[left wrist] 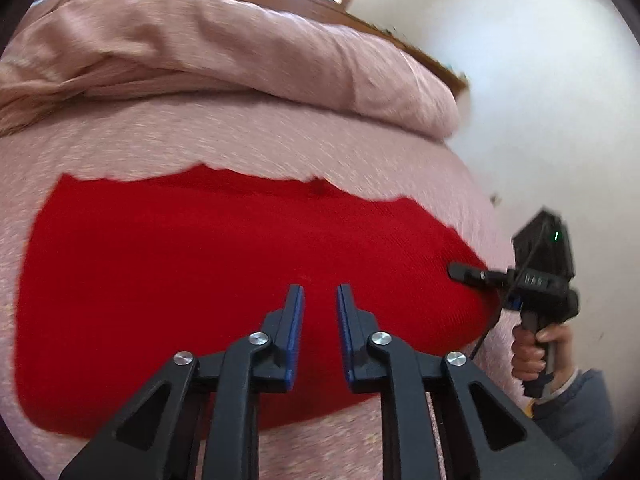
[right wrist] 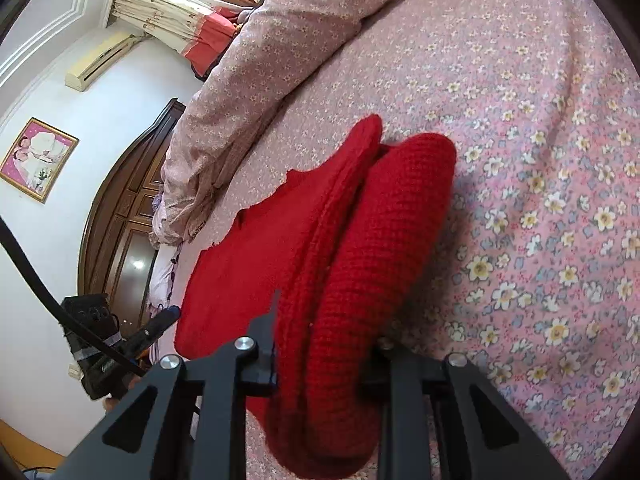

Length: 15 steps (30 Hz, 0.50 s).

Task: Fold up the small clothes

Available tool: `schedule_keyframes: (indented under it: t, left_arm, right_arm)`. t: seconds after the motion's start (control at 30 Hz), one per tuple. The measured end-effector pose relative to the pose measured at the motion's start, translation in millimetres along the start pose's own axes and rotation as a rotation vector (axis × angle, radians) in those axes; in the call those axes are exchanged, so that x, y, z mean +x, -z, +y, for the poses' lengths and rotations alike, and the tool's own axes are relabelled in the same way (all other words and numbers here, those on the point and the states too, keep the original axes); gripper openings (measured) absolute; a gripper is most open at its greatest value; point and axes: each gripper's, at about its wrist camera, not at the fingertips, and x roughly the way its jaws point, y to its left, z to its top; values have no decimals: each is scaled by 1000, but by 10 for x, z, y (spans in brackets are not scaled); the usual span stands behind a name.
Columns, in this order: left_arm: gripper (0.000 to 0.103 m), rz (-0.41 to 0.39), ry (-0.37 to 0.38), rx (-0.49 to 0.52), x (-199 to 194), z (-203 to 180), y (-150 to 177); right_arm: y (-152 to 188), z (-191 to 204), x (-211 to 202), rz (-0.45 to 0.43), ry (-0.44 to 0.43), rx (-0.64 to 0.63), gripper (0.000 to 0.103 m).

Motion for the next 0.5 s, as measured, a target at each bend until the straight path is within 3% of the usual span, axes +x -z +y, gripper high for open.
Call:
schedule_keyframes:
  t: [0.1, 0.5]
  left_arm:
    - [0, 64, -146, -17, 337, -31, 115]
    - [0, 116, -102, -107, 546, 88, 143]
  right_arm:
    - [-9, 11, 3, 4, 6, -4, 24]
    - [-41, 304, -10, -20, 48, -32, 21]
